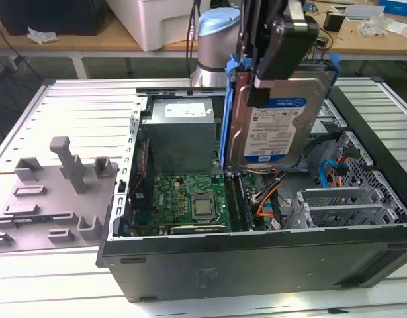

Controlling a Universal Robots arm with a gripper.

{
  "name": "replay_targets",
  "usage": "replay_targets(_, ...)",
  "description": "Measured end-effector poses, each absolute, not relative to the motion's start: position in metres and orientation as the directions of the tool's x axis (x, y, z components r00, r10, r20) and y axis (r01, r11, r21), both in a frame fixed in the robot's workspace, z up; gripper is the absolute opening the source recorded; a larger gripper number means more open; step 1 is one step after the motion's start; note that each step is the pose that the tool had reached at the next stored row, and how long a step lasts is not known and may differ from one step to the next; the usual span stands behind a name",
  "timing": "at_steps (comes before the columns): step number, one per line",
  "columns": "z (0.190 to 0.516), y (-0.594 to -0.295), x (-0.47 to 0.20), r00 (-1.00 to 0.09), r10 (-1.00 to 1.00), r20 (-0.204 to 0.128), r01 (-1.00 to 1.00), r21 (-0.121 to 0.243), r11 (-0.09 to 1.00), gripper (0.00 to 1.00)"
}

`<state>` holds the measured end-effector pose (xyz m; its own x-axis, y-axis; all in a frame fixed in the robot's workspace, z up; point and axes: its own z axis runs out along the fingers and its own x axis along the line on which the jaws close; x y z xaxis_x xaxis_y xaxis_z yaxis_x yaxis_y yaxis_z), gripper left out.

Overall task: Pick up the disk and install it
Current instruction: 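Pick up the disk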

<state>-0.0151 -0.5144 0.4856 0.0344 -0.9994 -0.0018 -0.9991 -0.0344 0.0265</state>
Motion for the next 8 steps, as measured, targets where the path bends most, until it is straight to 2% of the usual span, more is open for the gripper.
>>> replay_targets(8, 0.4856, -0.5183, -0.0118, 0.034, -0.999, -0.002, -0.999, 0.027, -0.034, 0.37)
